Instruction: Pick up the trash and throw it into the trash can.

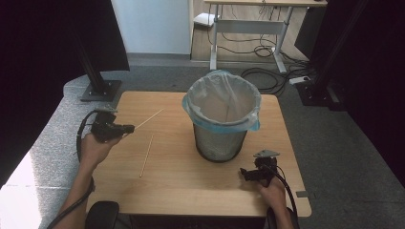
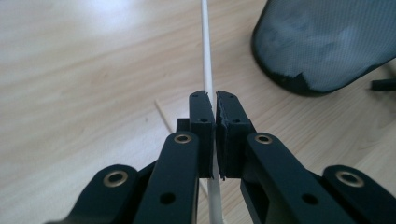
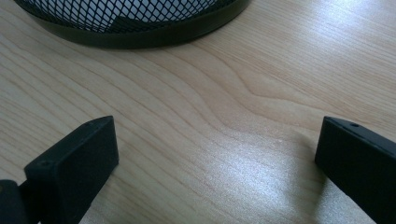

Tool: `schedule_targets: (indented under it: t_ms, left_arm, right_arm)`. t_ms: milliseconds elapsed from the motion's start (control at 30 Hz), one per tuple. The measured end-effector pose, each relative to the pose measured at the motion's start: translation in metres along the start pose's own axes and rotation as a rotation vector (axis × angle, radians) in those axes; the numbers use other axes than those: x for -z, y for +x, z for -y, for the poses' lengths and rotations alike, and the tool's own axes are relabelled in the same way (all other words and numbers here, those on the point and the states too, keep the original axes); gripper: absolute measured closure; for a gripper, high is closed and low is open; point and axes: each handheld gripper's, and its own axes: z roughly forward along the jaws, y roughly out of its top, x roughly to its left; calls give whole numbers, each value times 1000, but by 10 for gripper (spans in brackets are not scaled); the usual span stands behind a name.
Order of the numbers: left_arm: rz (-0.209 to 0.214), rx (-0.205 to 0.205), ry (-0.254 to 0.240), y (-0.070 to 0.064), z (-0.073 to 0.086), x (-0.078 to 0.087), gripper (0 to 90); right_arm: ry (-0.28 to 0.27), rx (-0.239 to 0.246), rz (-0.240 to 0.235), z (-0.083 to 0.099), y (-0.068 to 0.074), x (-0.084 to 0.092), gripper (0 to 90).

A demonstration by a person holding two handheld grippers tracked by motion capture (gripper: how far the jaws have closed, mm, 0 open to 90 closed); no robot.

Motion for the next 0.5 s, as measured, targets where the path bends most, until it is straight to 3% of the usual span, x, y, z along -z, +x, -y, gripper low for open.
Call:
schedule_targets:
  t_ms: [167, 500]
  left_arm:
    - [35, -48, -11, -12, -32, 15, 863]
    - [78, -115, -35, -35, -78, 42, 863]
  right_arm:
    - [0, 0, 0, 0, 0, 0, 0]
    - [1, 1, 0, 0, 0, 0, 0]
